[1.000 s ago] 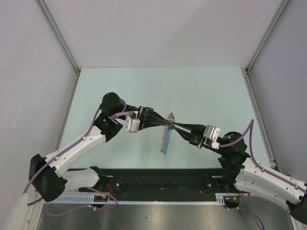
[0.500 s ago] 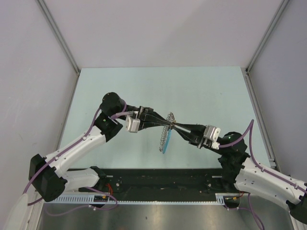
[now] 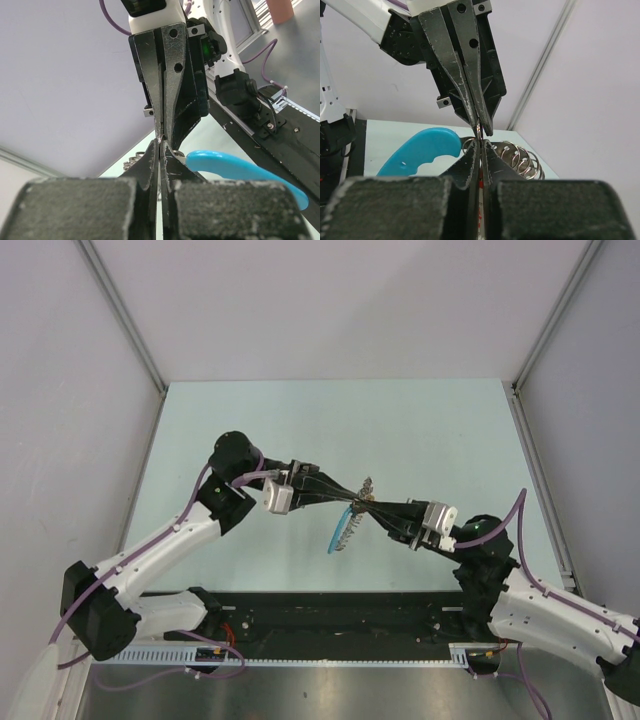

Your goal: Remove the keys from the keyring

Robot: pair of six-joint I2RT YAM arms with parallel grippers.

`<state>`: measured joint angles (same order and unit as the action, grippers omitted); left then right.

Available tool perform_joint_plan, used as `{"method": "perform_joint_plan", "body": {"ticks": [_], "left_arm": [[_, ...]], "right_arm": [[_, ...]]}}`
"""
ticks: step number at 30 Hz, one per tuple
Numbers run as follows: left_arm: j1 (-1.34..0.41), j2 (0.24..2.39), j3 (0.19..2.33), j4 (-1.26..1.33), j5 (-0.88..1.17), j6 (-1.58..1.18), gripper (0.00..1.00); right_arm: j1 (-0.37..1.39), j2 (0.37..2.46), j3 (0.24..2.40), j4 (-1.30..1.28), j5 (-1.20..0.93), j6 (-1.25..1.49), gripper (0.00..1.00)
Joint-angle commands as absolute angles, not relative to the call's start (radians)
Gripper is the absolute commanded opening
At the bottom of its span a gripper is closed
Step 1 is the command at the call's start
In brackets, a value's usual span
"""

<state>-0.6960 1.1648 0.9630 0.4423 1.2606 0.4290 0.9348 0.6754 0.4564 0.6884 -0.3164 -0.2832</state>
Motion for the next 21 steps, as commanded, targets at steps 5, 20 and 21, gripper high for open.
{"method": "perform_joint_plan", "body": {"ticks": [5,20,21], "left_arm": [[-0.698,1.169,0.991,0.43,1.218,0.446,0.04],[-0.698,1.085,1.035,0.008,1.082,0.627,0.44],[-0.698,1.085,1.055,-0.029,1.075,0.624,0.45]], "right_arm": [[0.946,0.672,0.502,0.752,-0.316,-0.273,0.0],[0.939,0.601,0.676,0.209,-0.118,-0.29,0.0],[0.936,0.612,0.702,0.16,-0.114,-0.284,0.0]]}}
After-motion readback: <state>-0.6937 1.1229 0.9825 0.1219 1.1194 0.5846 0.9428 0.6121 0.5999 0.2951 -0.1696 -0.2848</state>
